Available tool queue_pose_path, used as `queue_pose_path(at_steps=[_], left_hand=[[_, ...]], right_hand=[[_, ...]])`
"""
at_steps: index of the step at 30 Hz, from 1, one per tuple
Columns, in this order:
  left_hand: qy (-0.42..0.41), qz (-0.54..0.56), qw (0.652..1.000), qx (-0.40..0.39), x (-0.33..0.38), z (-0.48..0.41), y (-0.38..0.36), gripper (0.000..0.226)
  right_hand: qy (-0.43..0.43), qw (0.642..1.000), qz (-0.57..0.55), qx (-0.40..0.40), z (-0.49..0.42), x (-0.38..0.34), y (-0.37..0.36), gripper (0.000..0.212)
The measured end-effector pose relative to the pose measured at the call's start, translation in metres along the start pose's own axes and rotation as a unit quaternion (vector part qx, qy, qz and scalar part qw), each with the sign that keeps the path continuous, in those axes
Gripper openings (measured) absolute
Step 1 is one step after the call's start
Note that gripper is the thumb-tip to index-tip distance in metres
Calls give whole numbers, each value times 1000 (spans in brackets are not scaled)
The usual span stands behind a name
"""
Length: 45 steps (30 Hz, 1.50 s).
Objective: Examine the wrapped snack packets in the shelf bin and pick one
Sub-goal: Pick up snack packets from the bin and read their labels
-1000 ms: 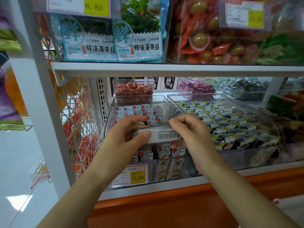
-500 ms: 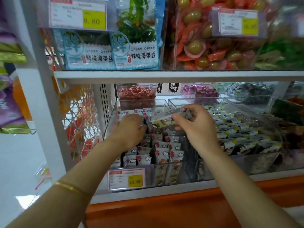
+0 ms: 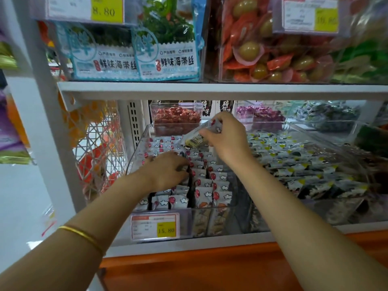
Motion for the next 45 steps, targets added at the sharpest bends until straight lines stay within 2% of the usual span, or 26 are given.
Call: queue_pose_path(at_steps=[6,9,12,15,17,19,22,29,33,37,39,40,45], left_hand=[[7,53,998,14,-5,13,4,32],[0,66,998,12,-7,19,4,32],[-13,52,999,7,-6,22,2,33],[-35,39,999,9,-7,23,1,33],[-44,34,998,9,-8,23,-1,33],[-42,31,999,10,-9,22,-2,33],[-28,23,999,0,-9,20,-4,37],[-16,-4,1000,-12,-9,25,-2,53],[-17,-21,1000,-11,-8,31,0,50],[-25,-12,1000,2,-6,40,5,41],[-29,-6,999,21,-7,42,5,37],[-31,0,999,36,-8,44,4,35],[-31,36,991,124,-11,51,6,32]], right_hand=[[28,990,90,-101,-21,2,-33,25],[45,976,140,-163,-24,2,-48,33],[44,968,165,-186,-28,0,-58,38],[65,926,245,-279,-26,4,-68,16],[69,901,269,-334,-24,8,-73,22],[66,895,266,-352,-26,9,-74,32],[61,906,234,-347,-31,9,-72,31],[41,955,131,-263,-42,13,-68,26],[56,956,190,-218,-52,19,-77,21],[43,936,250,-245,-56,26,-94,11],[39,937,249,-240,-54,26,-98,4],[41,944,235,-226,-54,26,-97,10],[30,983,121,-135,-50,16,-75,8]])
Point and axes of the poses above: each hand's wrist, its own z-axis away from the middle knuckle, its own y-axis out of the back of the hand, x = y × z, the point moved 1 cm from there along -z, towards the middle knuckle, and after that the axes turned 5 degrees about y, right-handed, at the moved point
